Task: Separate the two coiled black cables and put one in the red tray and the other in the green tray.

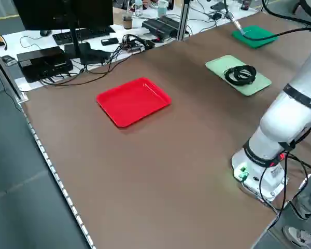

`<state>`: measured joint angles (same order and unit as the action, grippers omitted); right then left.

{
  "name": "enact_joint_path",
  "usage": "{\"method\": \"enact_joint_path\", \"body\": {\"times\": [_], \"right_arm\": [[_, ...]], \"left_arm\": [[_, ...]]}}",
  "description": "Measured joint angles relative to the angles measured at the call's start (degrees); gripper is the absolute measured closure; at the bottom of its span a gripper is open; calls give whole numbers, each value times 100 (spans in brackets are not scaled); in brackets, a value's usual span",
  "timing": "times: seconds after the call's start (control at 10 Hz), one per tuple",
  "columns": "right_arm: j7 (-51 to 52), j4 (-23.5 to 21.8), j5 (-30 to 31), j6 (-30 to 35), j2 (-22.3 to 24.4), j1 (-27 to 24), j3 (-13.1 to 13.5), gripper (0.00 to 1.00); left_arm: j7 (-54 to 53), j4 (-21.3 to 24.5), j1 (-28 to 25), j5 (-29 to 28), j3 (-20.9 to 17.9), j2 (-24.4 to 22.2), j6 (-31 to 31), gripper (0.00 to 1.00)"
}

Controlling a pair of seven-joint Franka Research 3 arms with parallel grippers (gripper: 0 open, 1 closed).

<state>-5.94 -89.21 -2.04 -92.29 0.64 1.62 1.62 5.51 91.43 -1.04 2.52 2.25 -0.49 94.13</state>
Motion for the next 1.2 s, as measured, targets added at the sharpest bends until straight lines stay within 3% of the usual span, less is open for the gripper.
{"method": "enact_joint_path", "body": {"times": [0.7, 0.9, 1.2], "right_arm": [[0, -13, 0, 0, -25, -1, 2, 0], [14, -35, -1, 0, -128, -2, 3, 0], [775, -57, -7, 15, -452, -7, 6, 0]], "left_arm": [[-412, -3, 128, 1, 70, 59, -58, 0], [-736, 274, 214, 2, 529, 166, 49, 3], [-700, 1318, 273, 2, 1573, 327, 1132, 1]]}}
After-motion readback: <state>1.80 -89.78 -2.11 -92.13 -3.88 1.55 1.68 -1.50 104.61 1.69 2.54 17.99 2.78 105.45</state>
